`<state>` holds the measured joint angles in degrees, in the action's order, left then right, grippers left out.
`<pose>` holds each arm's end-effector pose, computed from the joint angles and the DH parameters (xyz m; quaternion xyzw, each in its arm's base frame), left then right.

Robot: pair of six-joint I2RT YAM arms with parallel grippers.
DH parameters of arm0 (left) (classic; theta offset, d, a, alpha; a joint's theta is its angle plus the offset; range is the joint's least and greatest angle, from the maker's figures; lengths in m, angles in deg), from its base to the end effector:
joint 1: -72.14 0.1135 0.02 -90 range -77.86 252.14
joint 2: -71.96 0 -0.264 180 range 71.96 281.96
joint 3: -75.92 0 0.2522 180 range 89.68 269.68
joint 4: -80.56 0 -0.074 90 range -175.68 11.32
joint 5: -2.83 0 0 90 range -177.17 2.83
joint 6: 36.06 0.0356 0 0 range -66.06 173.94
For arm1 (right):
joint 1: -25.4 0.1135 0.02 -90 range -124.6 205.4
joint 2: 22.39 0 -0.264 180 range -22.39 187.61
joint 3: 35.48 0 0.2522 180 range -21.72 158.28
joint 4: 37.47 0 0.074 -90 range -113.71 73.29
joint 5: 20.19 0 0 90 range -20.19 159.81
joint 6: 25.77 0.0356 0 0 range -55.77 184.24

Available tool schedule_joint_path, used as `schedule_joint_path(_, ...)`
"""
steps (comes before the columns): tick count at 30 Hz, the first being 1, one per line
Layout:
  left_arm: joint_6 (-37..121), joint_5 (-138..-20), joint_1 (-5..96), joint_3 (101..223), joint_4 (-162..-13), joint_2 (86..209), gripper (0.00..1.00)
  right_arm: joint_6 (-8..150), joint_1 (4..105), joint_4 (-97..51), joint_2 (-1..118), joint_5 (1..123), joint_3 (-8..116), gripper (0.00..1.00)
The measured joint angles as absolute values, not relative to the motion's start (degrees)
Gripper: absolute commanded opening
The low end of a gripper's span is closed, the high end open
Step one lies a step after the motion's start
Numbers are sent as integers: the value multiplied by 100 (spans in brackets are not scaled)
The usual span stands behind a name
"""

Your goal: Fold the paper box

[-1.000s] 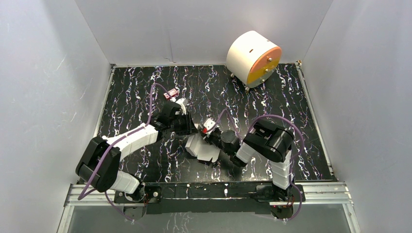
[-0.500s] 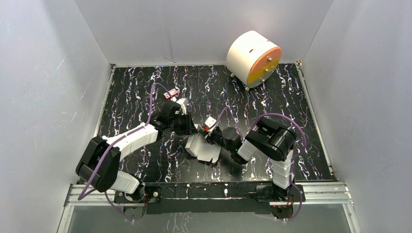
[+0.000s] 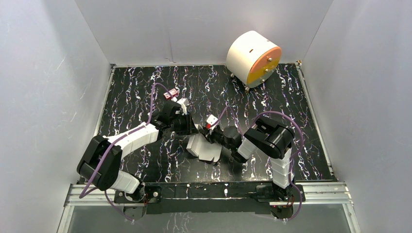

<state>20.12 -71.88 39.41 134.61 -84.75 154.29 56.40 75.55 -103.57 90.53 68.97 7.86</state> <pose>0.2480 -0.1705 0.2068 0.0495 0.8926 -0.3371 0.2954 0.2048 0.2462 0.1137 -0.3573 0.6346 0.2524 0.6372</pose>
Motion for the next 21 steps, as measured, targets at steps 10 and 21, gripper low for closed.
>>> schedule_joint_path(10,2007,-7132,3945,13463,-8532,15501,22,5701,7437,-10357,9058,6678,789,36)
schedule_joint_path(21,2064,-7151,3945,13526,-8381,15501,22,5797,7330,-10396,9058,6398,786,39)
